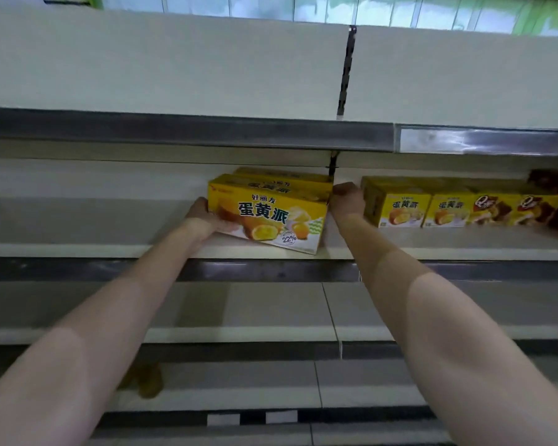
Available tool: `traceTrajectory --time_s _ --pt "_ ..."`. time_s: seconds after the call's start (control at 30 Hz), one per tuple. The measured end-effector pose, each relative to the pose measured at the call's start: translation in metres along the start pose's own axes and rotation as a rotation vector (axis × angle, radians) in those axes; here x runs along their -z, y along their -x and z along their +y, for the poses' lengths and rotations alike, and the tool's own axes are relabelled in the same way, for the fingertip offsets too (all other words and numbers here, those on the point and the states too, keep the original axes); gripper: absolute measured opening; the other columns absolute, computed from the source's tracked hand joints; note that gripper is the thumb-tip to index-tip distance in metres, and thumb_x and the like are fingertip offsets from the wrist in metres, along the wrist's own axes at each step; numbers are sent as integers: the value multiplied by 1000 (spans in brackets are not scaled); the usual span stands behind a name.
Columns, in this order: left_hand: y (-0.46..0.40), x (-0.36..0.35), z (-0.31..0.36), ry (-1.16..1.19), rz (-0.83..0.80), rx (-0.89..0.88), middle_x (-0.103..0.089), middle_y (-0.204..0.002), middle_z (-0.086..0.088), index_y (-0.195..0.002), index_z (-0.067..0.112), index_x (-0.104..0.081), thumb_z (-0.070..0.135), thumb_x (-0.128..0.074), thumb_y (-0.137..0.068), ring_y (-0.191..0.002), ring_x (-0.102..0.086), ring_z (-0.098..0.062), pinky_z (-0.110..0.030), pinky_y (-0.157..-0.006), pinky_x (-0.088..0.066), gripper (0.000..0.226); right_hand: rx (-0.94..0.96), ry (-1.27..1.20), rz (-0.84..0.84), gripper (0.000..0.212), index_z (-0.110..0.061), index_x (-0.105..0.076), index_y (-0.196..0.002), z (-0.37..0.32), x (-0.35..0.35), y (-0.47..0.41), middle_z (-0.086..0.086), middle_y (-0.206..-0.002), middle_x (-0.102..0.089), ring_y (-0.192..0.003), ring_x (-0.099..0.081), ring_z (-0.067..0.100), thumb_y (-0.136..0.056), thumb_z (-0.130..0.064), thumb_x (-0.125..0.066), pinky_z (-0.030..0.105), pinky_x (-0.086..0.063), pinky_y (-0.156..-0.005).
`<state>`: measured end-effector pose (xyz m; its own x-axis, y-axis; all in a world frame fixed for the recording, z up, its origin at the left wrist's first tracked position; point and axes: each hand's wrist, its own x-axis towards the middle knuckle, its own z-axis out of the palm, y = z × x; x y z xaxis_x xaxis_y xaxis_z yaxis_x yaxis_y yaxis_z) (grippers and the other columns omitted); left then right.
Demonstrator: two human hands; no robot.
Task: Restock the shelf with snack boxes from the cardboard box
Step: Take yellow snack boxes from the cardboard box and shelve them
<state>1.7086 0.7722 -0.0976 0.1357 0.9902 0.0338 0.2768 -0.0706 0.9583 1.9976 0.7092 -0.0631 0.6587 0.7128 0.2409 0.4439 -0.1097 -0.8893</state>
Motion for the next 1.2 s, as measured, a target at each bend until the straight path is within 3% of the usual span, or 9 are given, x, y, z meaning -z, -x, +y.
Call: traceTrajectory --time_s 0.1,0.23,0.33,0.5,0.7,0.8,0.93,1.1,1.2 --pt "-8 -10 2 -175 -66 -39 -68 -120 5 -123 28 -56 53 -98 -25 -115 -61 -21 -44 -102 -48 110 -119 -189 -104 25 -11 -66 -112 3 6 1 11 -119 -67 -115 -59 29 -100 -28 -53 28 -42 -93" --pt "-4 -15 19 -52 -164 -34 -55 -132 3 -144 19 -33 24 -99 -49 -122 -51 -19 -43 -108 -41 116 -251 -416 -456 84 -14 -59 -123 10 31 6 -2 -118 -68 -118 -58 20 -71 -80 -64 40 -39 -108" --pt "-12 -12 23 58 -288 -72 -62 -132 2 -144 25 -35 24 -102 -33 -122 -57 -18 -45 -106 -45 130 -153 -519 -734 91 -21 -53 -135 26 39 10 2 -124 -68 -123 -58 22 -62 -70 -76 36 -41 -103" --pt "-13 -22 26 114 -379 -130 -64 -129 -1 -141 24 -38 -1 -89 -55 -119 -59 -16 -36 -100 -48 103 -119 -532 -881 117 -20 -46 -140 32 38 9 5 -128 -67 -122 -59 21 -42 -64 -91 35 -44 -95" --pt "-26 -21 20 133 -339 -122 -63 -131 1 -142 25 -39 11 -97 -49 -122 -59 -19 -44 -104 -48 110 -138 -453 -788 102 -22 -46 -141 24 34 -4 5 -126 -67 -123 -58 23 -57 -64 -85 43 -37 -112" --pt "-28 -27 18 129 -303 -163 -61 -133 1 -144 24 -37 11 -95 -53 -122 -58 -17 -44 -106 -46 108 -142 -407 -626 62 -23 -58 -127 18 27 -7 3 -111 -74 -113 -64 24 -80 -62 -70 42 -45 -105" --pt "-28 -37 18 128 -299 -158 -56 -138 -2 -148 21 -28 17 -96 -51 -125 -55 -19 -41 -105 -47 118 -225 -427 -411 40 -20 -65 -104 12 18 -12 5 -92 -77 -95 -70 24 -90 -57 -59 41 -52 -94" --pt "-31 -49 17 119 -256 -132 -56 -135 -5 -147 19 -29 -3 -83 -70 -124 -54 -23 -41 -97 -51 96 -299 -528 -237 43 -17 -58 -109 6 12 -24 11 -110 -67 -98 -62 25 -101 -54 -37 40 -44 -102" --pt "-33 -61 22 98 -248 -140 -55 -135 -5 -144 17 -31 -2 -82 -73 -122 -55 -23 -41 -96 -52 90 -300 -616 -230 67 -18 -55 -132 7 10 -33 7 -114 -64 -97 -61 24 -90 -69 -49 39 -48 -97"
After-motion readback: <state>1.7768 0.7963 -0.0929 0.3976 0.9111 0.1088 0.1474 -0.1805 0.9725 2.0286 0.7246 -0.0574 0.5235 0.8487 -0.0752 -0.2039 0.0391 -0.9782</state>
